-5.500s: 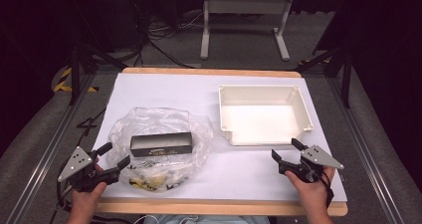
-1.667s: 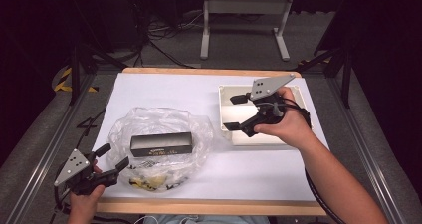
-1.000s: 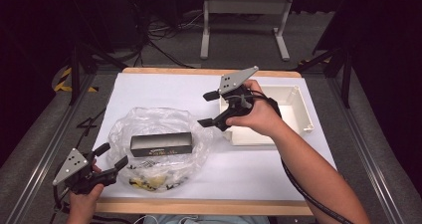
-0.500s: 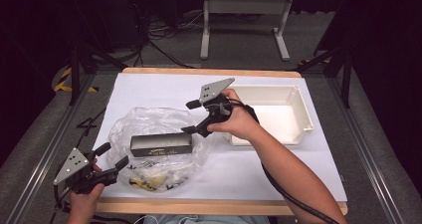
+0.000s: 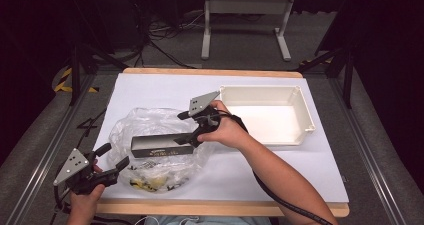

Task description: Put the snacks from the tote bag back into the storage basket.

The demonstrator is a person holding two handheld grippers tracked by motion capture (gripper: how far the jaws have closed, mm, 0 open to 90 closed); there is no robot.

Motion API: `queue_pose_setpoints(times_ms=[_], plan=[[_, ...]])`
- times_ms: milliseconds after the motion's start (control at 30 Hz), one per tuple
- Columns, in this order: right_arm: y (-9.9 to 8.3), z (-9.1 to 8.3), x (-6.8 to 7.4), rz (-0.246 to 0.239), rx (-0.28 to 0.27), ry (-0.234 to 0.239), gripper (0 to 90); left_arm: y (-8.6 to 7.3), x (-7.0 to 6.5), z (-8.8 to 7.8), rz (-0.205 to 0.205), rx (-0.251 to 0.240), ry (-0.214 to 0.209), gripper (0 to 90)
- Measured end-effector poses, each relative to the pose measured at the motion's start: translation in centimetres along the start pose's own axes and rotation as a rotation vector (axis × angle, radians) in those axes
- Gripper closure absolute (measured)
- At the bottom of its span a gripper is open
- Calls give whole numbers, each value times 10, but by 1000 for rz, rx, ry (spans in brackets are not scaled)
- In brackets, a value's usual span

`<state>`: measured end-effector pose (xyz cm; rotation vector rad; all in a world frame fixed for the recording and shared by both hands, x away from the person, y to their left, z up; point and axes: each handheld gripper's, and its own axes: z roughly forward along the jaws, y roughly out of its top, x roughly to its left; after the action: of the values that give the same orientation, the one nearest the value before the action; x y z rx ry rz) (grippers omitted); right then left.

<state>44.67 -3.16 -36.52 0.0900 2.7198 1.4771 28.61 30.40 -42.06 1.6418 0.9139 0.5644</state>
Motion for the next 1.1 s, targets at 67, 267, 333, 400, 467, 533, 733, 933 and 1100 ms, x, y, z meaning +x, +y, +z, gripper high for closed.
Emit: queue_pose_setpoints(times_ms=[67, 267, 333, 400, 467, 533, 733, 933, 1100], plan=[[-1, 4, 0, 0, 20, 5, 144, 0, 0, 0, 2, 1, -1, 207], [-1, 16, 0, -7, 97, 20, 144, 0, 0, 0, 0, 0, 0, 206], [0, 19, -1, -19, 124, 25, 144, 0, 0, 0, 1, 0, -1, 207], [1, 22, -2, -27, 145, 28, 145, 0, 0, 0, 1, 0, 0, 207], [1, 24, -3, -25, 164, 27, 148, 0, 0, 0, -1, 0, 2, 207], [2, 25, -3, -25, 169, 30, 150, 0, 0, 0, -1, -10, 2, 207], [4, 28, -5, -31, 253, 39, 189, 0, 0, 0, 1, 2, -3, 206], [2, 34, -8, -33, 331, 53, 196, 0, 0, 0, -1, 1, -2, 206], [-1, 41, -9, -50, 384, 48, 175, 0, 0, 0, 1, 4, -4, 206]])
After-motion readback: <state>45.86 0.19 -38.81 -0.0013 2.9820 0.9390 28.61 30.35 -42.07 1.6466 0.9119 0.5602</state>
